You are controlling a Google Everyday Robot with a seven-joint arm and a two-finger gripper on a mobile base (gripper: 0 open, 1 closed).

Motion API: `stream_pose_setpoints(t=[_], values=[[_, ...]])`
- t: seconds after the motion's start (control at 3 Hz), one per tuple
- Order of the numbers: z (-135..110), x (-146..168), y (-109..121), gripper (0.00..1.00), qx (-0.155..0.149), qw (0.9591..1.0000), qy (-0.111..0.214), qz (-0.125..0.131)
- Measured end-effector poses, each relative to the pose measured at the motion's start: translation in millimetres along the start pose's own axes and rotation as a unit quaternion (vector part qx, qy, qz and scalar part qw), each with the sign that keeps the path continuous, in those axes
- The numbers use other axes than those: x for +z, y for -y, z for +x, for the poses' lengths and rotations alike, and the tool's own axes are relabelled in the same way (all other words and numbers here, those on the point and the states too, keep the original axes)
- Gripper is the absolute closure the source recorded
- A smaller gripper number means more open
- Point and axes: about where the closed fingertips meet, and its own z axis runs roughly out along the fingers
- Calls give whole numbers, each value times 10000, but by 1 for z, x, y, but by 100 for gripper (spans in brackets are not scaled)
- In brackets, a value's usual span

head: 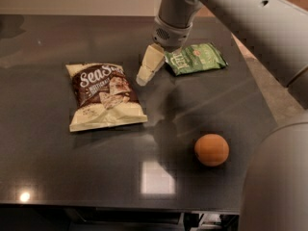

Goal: Pick brown chip bag

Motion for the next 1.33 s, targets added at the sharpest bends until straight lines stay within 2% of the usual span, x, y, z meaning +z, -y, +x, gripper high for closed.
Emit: stream_pose_setpoints(t=[0.33, 0.67, 1.0, 1.33], values=[[-33, -1, -30, 0, 30, 9996, 191, -223], [-60, 5, -57, 0, -66, 9990, 253, -364], [-86, 16, -82, 0, -269, 9987, 222, -377], [-101, 35, -96, 0, -408, 9988, 62, -282]])
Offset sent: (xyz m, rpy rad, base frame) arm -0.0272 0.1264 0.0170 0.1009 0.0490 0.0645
